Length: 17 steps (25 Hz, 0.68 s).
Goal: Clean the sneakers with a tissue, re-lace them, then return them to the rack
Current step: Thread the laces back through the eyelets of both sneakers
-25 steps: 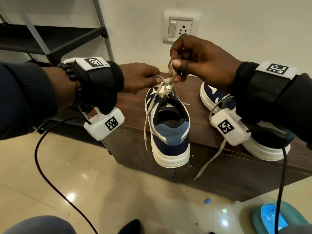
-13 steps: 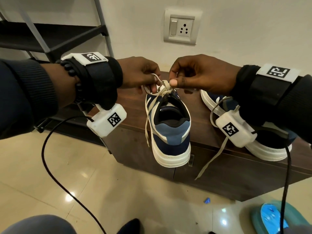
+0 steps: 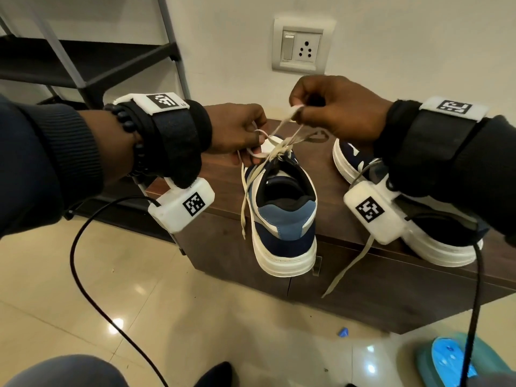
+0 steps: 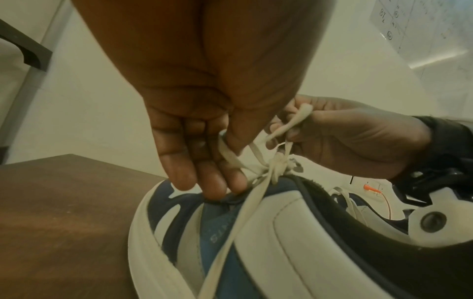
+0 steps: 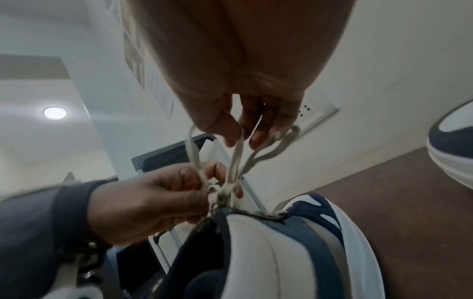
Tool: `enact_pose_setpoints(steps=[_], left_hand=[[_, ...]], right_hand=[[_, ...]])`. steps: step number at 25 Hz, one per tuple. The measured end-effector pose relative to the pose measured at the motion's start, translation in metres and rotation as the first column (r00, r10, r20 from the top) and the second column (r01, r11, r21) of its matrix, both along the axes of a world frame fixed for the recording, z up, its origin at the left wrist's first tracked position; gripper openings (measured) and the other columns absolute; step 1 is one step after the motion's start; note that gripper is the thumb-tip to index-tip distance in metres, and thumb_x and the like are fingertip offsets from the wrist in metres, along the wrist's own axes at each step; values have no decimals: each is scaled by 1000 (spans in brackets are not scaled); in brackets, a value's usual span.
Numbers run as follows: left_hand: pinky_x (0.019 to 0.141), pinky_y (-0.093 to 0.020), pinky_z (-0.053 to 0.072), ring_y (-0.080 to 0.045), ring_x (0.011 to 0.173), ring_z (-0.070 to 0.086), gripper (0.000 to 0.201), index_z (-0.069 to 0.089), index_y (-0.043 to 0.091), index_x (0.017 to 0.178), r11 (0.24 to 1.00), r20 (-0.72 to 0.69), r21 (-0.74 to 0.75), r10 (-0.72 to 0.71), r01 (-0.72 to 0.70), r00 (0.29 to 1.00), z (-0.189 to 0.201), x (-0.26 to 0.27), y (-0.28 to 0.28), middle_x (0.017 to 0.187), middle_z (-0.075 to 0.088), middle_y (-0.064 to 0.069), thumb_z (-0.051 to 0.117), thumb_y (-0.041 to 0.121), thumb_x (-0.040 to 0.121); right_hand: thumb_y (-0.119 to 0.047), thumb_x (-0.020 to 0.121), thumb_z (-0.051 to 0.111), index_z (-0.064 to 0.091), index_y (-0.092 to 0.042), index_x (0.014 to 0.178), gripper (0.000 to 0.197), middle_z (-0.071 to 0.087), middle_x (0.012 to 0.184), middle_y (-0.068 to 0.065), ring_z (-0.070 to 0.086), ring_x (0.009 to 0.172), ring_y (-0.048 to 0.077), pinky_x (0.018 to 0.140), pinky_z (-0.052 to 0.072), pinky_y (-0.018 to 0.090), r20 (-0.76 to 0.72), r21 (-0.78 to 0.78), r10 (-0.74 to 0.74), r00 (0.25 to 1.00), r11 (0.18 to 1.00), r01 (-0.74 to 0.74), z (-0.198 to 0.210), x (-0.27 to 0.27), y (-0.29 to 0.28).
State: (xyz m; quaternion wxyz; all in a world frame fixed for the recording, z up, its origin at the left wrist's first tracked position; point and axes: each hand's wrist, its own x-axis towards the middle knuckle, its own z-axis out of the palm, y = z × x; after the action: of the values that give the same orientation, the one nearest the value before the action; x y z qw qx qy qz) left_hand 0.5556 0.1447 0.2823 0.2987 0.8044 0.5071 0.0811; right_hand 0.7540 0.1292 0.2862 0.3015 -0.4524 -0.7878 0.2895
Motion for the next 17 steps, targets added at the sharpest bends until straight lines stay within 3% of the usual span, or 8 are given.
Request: enact_pose_setpoints(steps=[3, 6, 9, 11, 13, 15, 16, 17], left_hand=[[73, -34, 56, -18, 72, 65, 11, 45, 11, 111, 999, -11, -47, -18, 17, 1000, -3, 0, 0, 80, 68, -6, 44, 14, 100], [76, -39, 56, -21, 74, 65, 13, 49, 9, 110, 998, -60, -45, -55, 52, 997, -4, -1, 1, 79, 67, -5, 45, 15, 100], [69, -34, 55, -20, 71, 64, 10, 50, 10, 107, 999, -70, -16, -44, 43, 997, -4, -1, 2, 78, 67, -5, 44, 14, 100], [64, -28, 54, -15, 69, 64, 9, 49, 11, 106, 1000, -68, 6, -23, 24, 997, -2, -1, 2, 81, 67, -4, 44, 13, 100], [62, -24, 55, -11, 69, 64, 10, 50, 12, 108, 998, -88, 53, -37, 42, 995, 0, -3, 3, 85, 65, -1, 46, 12, 99], [68, -29, 58, -16, 79, 67, 15, 52, 12, 111, 994, -97, 81, -67, 75, 993, 2, -3, 3, 94, 66, -2, 48, 9, 97], [73, -32, 58, -19, 85, 67, 18, 54, 12, 113, 993, -86, 80, -86, 92, 993, 3, -2, 2, 99, 67, -4, 50, 8, 96], [76, -34, 57, -21, 89, 66, 19, 55, 12, 113, 993, -58, 60, -96, 99, 994, 4, -1, 1, 102, 67, -5, 50, 7, 95]], right_hand=[[11, 78, 45, 50, -18, 81, 29, 68, 92, 6, 64, 91, 21, 81, 47, 37, -284, -85, 56, 957, 993, -84, 1, 13, 2], [10, 76, 38, 53, -15, 91, 33, 68, 87, 3, 63, 98, 27, 84, 44, 40, -417, -109, 168, 893, 966, -233, 4, 24, -1], [4, 77, 36, 58, -9, 95, 31, 68, 88, 6, 61, 97, 28, 87, 45, 39, -386, -222, 309, 869, 883, -413, 9, 39, -4], [-17, 89, 45, 59, -8, 102, 21, 67, 95, 9, 60, 92, 26, 84, 47, 35, -327, -283, 380, 866, 834, -473, 10, 48, -5], [-54, 87, 39, 61, -12, 103, 50, 65, 92, 5, 58, 80, 19, 74, 49, 29, -404, -314, 279, 871, 852, -418, 16, 52, -3], [-61, 81, 35, 62, -14, 102, 59, 65, 86, 2, 57, 73, 16, 69, 46, 28, -441, -321, 92, 893, 913, -253, 19, 51, 0], [-57, 85, 40, 63, -14, 105, 52, 67, 90, 1, 59, 77, 16, 71, 46, 29, -337, -276, 63, 939, 947, -163, 18, 50, 3], [-49, 89, 47, 62, -16, 112, 43, 68, 98, -1, 62, 84, 14, 77, 46, 28, -108, -209, 85, 990, 972, -107, 15, 45, 4]])
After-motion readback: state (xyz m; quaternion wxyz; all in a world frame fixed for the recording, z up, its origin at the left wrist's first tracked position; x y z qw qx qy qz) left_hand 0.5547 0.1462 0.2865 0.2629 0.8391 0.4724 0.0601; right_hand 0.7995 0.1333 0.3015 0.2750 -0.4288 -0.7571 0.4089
